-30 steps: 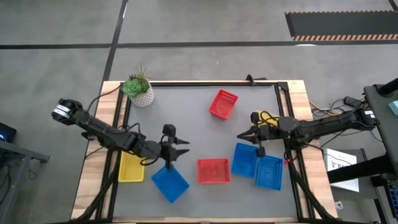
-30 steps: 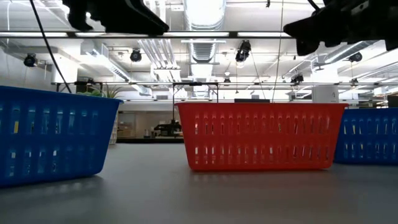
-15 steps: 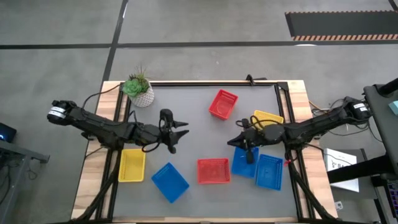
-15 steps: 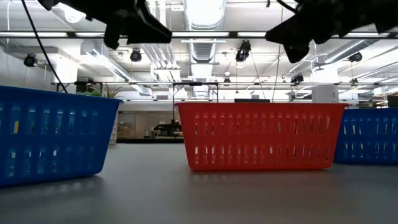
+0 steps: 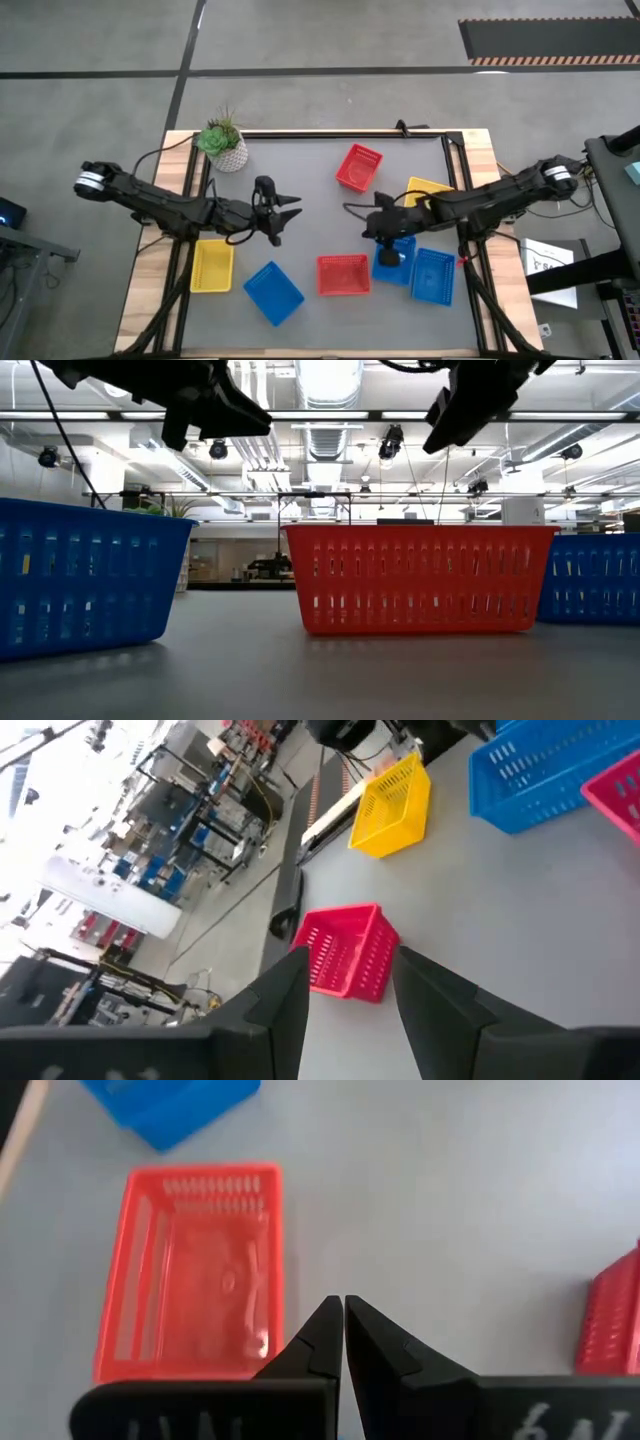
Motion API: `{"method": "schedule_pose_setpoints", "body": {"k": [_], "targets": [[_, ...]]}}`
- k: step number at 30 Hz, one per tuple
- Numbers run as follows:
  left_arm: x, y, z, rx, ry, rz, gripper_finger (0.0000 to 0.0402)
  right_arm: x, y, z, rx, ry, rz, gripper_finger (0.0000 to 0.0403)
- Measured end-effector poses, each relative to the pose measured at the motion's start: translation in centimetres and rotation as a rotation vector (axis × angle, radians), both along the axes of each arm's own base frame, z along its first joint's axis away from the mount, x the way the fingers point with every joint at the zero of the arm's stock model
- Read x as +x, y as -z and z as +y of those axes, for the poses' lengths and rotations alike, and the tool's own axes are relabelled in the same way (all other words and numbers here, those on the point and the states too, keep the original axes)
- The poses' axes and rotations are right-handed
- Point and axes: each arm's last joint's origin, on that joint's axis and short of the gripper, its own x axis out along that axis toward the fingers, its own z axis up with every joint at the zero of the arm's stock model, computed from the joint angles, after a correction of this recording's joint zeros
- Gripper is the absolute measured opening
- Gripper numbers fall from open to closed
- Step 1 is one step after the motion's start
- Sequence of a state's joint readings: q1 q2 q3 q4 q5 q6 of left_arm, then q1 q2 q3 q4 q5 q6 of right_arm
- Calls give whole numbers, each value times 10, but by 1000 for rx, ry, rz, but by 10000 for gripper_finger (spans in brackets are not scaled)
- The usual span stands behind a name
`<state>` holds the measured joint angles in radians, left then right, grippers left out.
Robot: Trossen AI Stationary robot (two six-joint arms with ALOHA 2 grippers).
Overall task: Stack baskets by color
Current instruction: Stack the bottom red bin on the top red bin
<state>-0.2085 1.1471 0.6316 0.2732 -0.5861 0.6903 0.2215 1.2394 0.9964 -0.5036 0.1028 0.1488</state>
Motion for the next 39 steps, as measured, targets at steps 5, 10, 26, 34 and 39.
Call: {"method": "schedule_pose_setpoints", "body": {"k": [5, 10, 26, 34, 39], "targets": [[-7, -10, 2, -5, -37, -51, 130, 20, -9, 14, -128, -168, 100, 9], [-9, -12, 3, -30, -41, -67, 130, 39, -12, 33, -276, -395, 180, 37], [-9, -12, 2, -49, -44, -75, 130, 63, 33, 93, -509, -931, 578, 168], [-9, -12, 2, -53, -44, -77, 130, 71, 47, 104, -407, -959, 586, 152], [-9, -12, 2, -54, -44, -77, 130, 73, 48, 105, -402, -961, 556, 145]]}}
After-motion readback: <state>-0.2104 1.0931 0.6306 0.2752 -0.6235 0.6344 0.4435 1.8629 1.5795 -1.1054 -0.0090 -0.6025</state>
